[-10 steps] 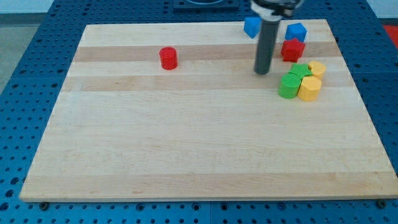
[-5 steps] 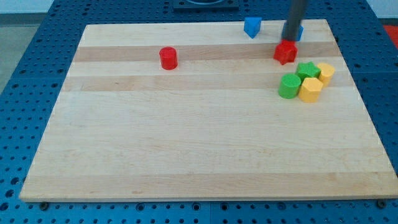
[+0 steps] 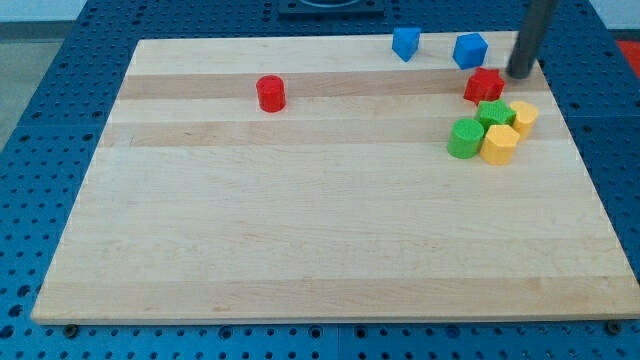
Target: Push the red star into red circle
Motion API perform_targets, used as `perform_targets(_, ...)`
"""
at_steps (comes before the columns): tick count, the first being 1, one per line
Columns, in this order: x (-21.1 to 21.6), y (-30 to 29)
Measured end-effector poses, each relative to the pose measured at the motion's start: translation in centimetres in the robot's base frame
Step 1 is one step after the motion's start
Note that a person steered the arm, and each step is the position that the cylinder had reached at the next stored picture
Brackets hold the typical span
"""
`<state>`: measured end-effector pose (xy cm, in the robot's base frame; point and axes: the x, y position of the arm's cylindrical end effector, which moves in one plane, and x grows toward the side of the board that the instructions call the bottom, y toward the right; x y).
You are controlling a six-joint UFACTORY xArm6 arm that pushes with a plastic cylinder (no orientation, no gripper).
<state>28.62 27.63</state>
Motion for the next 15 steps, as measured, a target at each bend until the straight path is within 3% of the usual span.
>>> perform_targets(2,2.6,-0.1)
perform_targets(5,1.0,-19.9)
perform_targets(7,1.0,-7.8)
perform_targets(8,2.8,-5.9)
perform_targets(11,3.9,-21.8)
perform_targets(13,7.3,-17.8)
perform_targets(15,4.3,-27.0)
